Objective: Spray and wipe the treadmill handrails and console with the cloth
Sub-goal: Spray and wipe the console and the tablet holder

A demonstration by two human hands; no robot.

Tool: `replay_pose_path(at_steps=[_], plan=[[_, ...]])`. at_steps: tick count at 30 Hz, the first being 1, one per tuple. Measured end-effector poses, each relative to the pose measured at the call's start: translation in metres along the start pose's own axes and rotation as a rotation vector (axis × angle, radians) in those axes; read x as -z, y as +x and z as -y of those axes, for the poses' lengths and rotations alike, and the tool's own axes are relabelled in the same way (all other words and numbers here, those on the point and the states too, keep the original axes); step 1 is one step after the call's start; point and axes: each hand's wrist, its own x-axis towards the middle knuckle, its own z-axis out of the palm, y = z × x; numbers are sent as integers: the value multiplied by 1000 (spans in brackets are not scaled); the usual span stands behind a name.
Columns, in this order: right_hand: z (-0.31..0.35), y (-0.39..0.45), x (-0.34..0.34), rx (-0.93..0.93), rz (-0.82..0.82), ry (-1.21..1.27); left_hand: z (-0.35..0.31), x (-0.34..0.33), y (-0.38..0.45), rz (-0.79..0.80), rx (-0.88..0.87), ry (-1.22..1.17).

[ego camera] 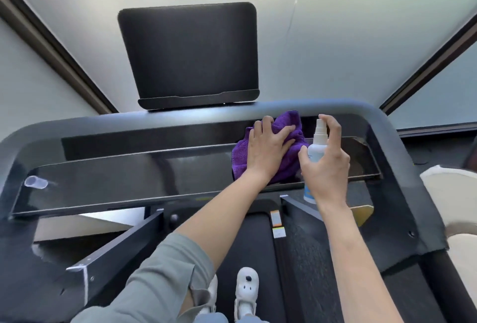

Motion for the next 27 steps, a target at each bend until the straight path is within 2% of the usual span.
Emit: replay_pose_path(at_steps=[10, 21, 27], plan=[[93, -29, -70, 142, 156, 103, 128, 67, -60, -178, 207, 45], [150, -69, -116, 209, 225, 122, 236, 124, -114, -179, 355, 61], [167, -81, -131, 241, 244, 122, 274, 146, -136, -155, 407, 57]])
